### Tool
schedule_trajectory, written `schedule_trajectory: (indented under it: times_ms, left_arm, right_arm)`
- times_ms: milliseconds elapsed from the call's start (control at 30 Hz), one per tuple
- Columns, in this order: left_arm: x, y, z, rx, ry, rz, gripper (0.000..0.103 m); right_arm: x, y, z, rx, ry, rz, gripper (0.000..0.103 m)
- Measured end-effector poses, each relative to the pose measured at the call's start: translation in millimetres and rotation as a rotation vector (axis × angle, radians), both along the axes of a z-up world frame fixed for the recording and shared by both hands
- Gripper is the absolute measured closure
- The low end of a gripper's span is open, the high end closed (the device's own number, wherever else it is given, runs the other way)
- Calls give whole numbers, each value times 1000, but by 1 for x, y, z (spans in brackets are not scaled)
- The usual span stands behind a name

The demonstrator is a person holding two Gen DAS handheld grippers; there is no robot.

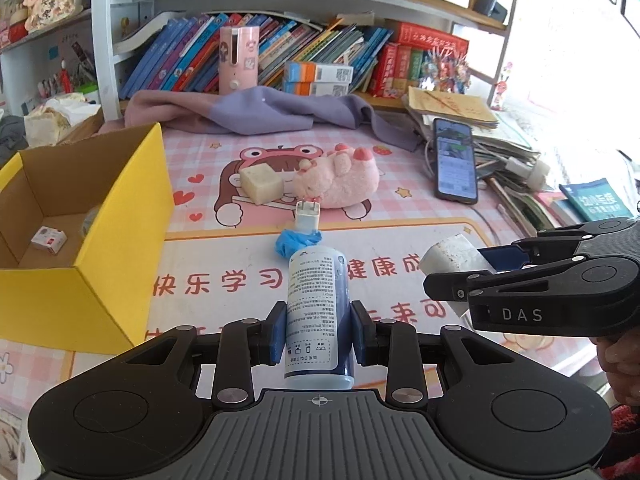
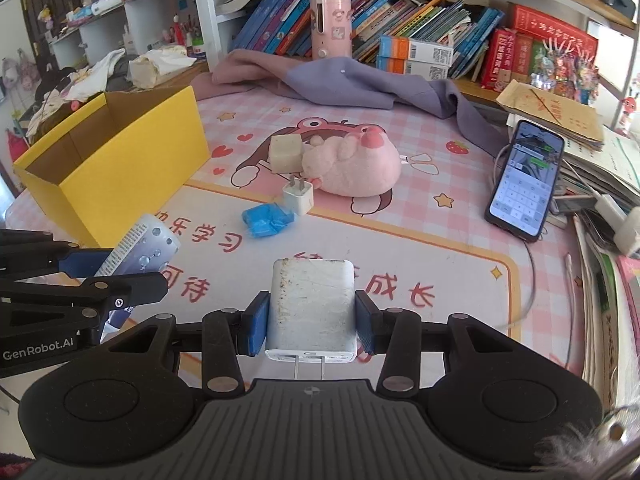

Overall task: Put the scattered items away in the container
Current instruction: 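Carry the spray bottle and charger over the yellow cardboard box with both tools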

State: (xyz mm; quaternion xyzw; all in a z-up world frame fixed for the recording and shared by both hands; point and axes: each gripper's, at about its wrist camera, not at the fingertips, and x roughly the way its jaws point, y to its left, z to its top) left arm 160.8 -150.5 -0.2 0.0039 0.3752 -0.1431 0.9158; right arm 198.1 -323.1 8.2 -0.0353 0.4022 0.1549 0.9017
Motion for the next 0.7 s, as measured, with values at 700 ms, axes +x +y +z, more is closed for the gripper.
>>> schedule_trajectory:
  times_ms: [700]
  left_arm:
    - [-97, 95, 14, -19, -58, -79, 72]
  right_arm:
    - [-124, 89, 13, -17, -52, -113, 62]
